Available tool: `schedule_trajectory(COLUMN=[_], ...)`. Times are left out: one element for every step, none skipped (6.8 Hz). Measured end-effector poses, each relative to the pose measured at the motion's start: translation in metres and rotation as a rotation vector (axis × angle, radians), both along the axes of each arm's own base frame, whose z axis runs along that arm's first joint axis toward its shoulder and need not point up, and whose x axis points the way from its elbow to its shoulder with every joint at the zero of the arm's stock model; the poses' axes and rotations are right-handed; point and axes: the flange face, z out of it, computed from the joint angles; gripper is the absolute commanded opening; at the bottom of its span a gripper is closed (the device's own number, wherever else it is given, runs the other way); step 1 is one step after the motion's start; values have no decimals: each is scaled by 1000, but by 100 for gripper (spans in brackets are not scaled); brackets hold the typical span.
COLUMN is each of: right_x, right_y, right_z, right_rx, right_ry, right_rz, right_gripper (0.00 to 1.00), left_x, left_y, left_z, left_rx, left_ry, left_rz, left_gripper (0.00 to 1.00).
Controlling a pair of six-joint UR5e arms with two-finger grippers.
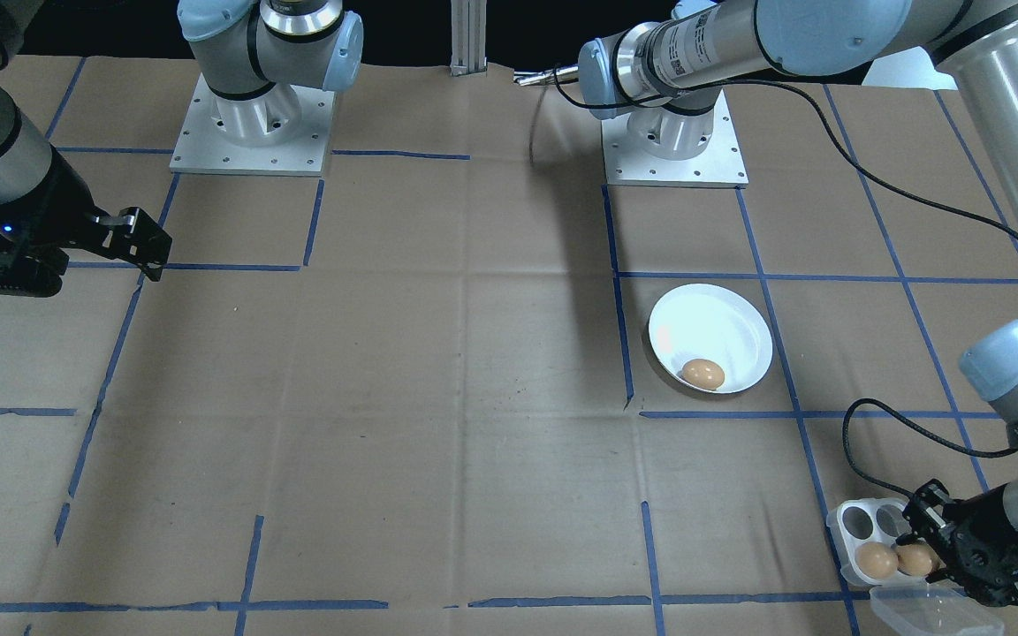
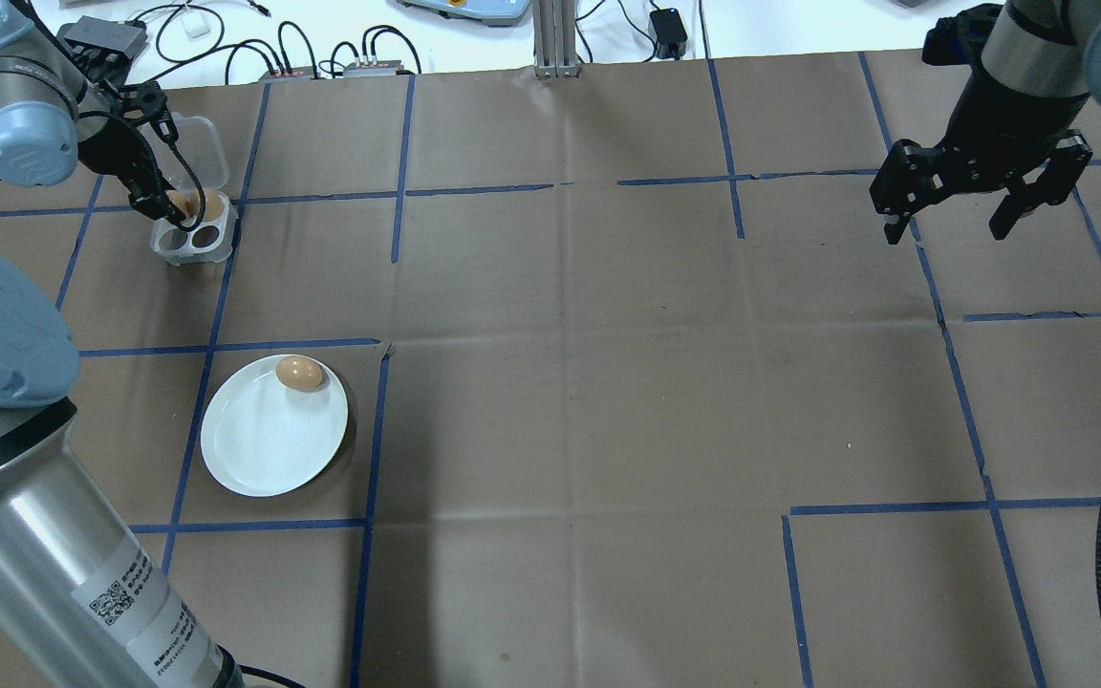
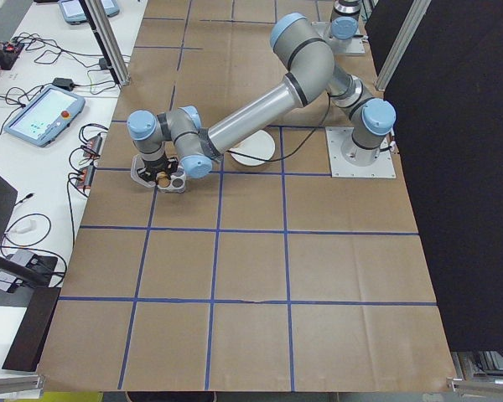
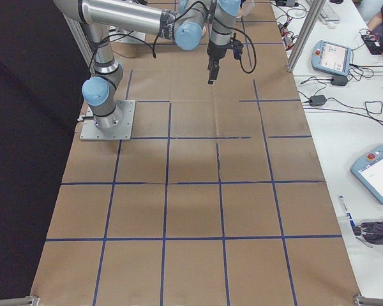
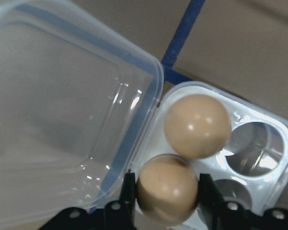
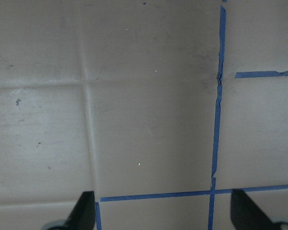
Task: Place egg on plate
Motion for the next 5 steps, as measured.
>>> schedule_trajectory(right_x=[0,0,0,0,0], right_y=[0,0,0,0,0], right_z=[0,0,0,0,0], right_rx=[0,0,0,0,0], right_ry=[0,0,0,0,0], right_rz=[0,0,0,0,0], right_gripper=[100,100,100,100,100], left_x=[-2,-3,-5,-11,-20], left_y=[3,7,11,20,35], left_z=[11,23,35,46,48], left_rx=[-7,-13,-11,4,27], left_ry=[-5,-10,-10,-2,14], left_rz=[0,0,5,23,63], left_gripper=[21,21,21,21,21])
